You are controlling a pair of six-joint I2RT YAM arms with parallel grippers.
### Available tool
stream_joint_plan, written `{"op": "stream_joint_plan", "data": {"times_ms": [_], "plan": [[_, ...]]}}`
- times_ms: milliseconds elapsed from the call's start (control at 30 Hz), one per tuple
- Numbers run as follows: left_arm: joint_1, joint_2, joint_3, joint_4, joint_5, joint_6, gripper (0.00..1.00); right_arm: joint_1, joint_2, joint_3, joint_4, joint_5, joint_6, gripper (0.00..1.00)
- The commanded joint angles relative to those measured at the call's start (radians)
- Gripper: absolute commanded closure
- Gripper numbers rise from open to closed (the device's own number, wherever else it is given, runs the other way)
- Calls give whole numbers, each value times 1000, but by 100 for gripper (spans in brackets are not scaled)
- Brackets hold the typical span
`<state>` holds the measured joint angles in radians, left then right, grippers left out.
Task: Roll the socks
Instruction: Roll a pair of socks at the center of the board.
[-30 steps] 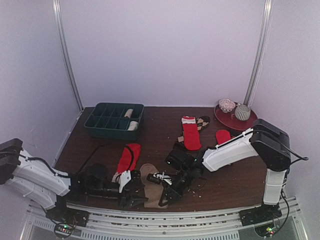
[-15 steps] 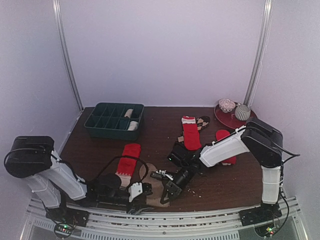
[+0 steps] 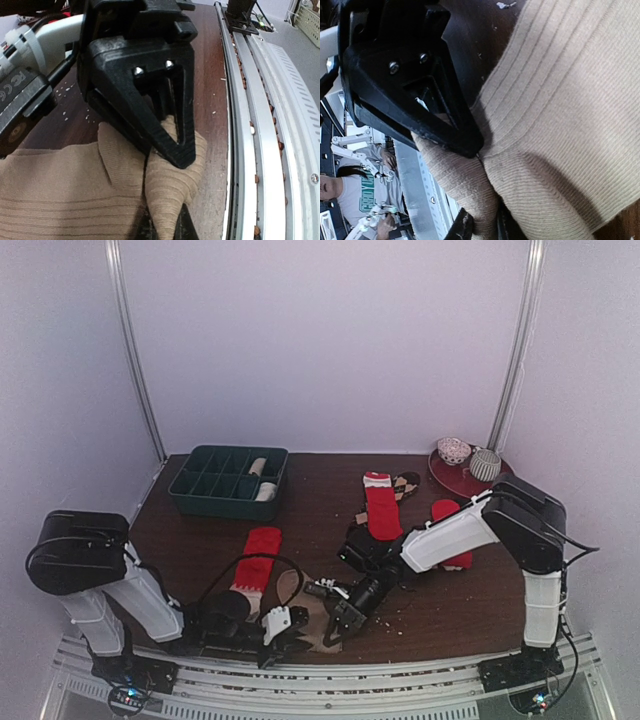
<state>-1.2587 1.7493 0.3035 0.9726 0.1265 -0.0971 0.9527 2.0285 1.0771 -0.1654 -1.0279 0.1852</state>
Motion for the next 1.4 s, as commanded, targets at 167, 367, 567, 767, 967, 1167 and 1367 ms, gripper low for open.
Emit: {"op": "stream_joint_plan", "data": {"times_ms": [167,367,567,767,967,1167,1367], "plan": [[74,-33,22,-163,45,-346,100,3,-304,-180,211,407,-14,72],[146,46,19,-180,210,-550,100,131,-606,-401,482,732,-300,61],[169,114,32,-142,315,-605,100,333,-581,-471,565,1061,-622,49],[170,117,34,-121,348,-616,100,363,-444,-423,541,1098,-700,48],[171,122,31,-122,360,-609,100,366,-351,-383,554,1103,-723,48],[171,124,28,-116,372,-601,100,365,-291,-343,541,1060,-734,56],[173,114,25,-103,389,-588,100,360,-211,-290,445,1033,-631,94]]}}
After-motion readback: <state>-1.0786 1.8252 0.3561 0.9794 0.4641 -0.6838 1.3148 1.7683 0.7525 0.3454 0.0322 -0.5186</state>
